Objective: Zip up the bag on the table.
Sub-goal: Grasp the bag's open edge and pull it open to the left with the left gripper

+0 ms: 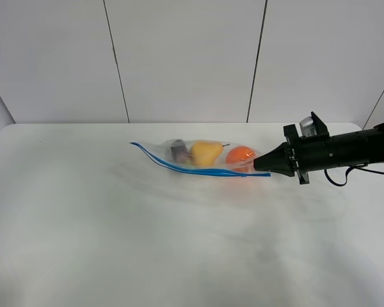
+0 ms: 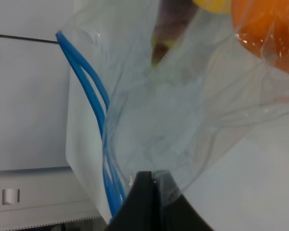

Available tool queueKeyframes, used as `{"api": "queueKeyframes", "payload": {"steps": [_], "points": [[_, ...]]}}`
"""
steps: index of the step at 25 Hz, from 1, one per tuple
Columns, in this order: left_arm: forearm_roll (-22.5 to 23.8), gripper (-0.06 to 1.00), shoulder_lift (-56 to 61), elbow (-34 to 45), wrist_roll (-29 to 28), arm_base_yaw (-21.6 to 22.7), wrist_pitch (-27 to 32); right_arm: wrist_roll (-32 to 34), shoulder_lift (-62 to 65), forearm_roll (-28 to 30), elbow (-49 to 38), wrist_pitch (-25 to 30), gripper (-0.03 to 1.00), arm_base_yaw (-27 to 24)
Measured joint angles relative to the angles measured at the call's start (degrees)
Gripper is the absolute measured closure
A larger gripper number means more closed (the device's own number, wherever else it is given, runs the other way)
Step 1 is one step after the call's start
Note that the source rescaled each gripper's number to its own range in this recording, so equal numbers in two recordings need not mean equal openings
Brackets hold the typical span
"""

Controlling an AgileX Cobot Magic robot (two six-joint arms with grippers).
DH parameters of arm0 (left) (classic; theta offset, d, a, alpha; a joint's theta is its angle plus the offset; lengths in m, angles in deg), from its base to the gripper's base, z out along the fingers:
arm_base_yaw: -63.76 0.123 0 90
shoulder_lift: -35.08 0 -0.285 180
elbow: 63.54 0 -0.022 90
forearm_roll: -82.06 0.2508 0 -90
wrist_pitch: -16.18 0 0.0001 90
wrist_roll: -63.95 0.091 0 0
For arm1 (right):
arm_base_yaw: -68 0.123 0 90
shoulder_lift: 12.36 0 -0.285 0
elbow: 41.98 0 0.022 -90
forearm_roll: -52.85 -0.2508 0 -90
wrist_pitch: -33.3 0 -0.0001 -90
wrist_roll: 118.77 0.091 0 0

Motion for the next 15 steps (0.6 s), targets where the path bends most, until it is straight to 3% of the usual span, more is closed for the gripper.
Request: {"api": "queueKeyframes", "payload": {"steps": [3,11,15], "points": [[0.0,0.4,0.01,0.0,0.45,-5.28,-0.84,0.0,0.0,0.28,0.0,-0.12,0.97,0.0],[0.0,0.4,0.01,0.0,2.21,-30.61,-4.1,0.0,0.0,0.59,0.0,-1.05,0.97,0.0],[-0.05,0.4,-0.99,0.0,3.22,-39.0,-7.25,0.0,0.0,0.78,0.0,-1.14,0.97,0.0]]}}
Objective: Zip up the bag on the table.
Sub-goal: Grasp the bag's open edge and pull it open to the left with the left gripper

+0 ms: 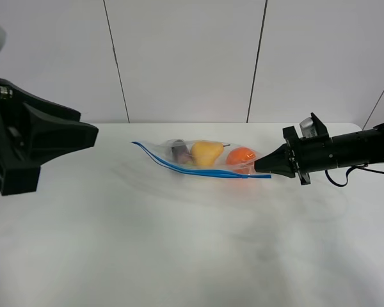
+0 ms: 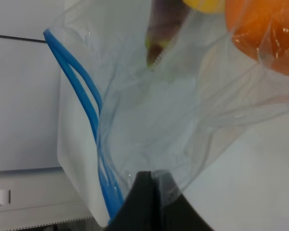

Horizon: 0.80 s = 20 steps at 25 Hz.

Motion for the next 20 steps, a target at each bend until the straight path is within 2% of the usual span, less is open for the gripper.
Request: {"api": "queueKeyframes", "payload": {"steps": [4,10,17,20], "points": [[0.0,0.4,-6.45,-0.11,1.06,-3.33,-4.53,0.05,0.0,0.0,0.0,0.0,0.97,0.0],[0.0,0.4,-21.02,-2.16,1.71,-3.68,-15.02,0.05,0.0,0.05,0.0,0.0,0.97,0.0],[0.0,0.4,-35.11,-8.08,5.12,-3.99,-19.94,0.3,0.0,0.05,0.0,0.0,0.97,0.0],[0.0,0.34,-39.8,-10.07,6.58,-5.2,-20.17,0.42,0.0,0.24,0.0,0.0,0.97,0.0]]}}
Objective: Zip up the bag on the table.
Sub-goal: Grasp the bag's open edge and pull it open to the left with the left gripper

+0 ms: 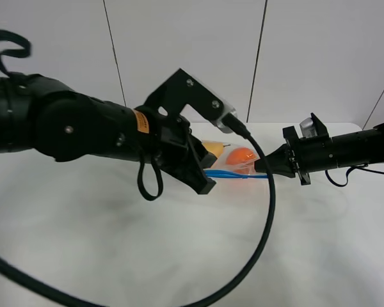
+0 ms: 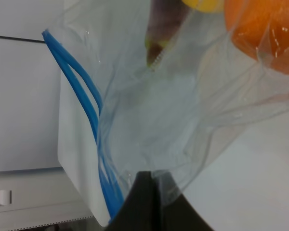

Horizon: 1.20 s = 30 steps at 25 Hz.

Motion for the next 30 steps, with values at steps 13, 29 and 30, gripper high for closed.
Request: {"api": "queueKeyframes", "payload": {"steps": [13,29,30], "points": [[0.0,0.05,-12.09,-4.8,3.61,-2.76,-5.78,0.34,0.0,1.9,0.0,-0.02,0.97,0.0],[0.0,0.05,-17.25,-5.27,16.3,-3.14,-9.42,3.31,0.0,0.55,0.0,0.03,0.97,2.23],[0.0,0.05,-17.27,-5.38,16.3,-3.14,-9.99,3.44,0.0,0.33,0.0,0.03,0.97,2.52]]}}
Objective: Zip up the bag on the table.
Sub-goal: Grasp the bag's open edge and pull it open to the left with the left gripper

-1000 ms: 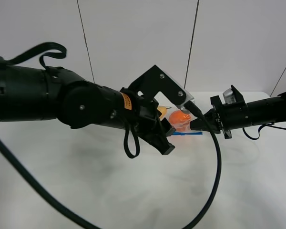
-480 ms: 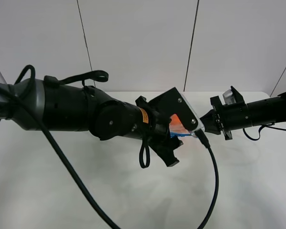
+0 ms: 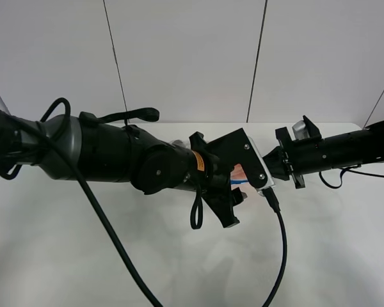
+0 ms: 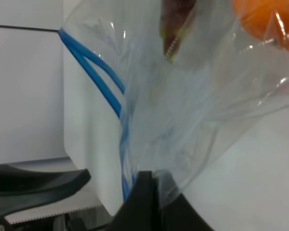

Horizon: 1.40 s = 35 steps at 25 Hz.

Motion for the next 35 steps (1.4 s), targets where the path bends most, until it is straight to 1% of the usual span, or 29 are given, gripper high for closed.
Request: {"api": "queueKeyframes", "payload": {"steps": [4,13,14,17,19,24,29,35], "points": [[0.0,0.05,-0.62,-0.6,0.51,0.0,-2.06,0.0,0.0,-0.43,0.0,-0.05,0.97,0.83],[0.0,0.06,-2.7,-1.44,1.58,0.0,-2.29,0.0,0.0,-1.25,0.0,0.0,0.97,1.0],[0.0,0.06,-2.7,-1.44,1.65,0.0,-2.82,0.0,0.0,-1.25,0.0,0.0,0.97,1.0],[0.0,0.13,-2.7,-1.44,1.77,0.0,-3.76,0.0,0.0,-1.32,0.0,0.12,0.97,1.0],[0.0,0.15,-2.7,-1.44,2.38,0.07,-4.0,0.0,0.0,-1.38,0.0,0.52,0.97,1.0],[0.0,0.17,-2.7,-1.44,4.01,0.25,-4.1,0.04,0.0,-2.2,0.0,1.43,0.97,1.0],[0.0,0.17,-2.7,-1.44,5.23,1.32,-4.1,0.04,0.0,-2.26,0.0,1.97,0.97,1.0],[0.0,0.18,-2.7,-1.44,5.41,1.79,-2.79,0.04,0.0,-2.26,0.0,2.1,0.97,1.0]]}}
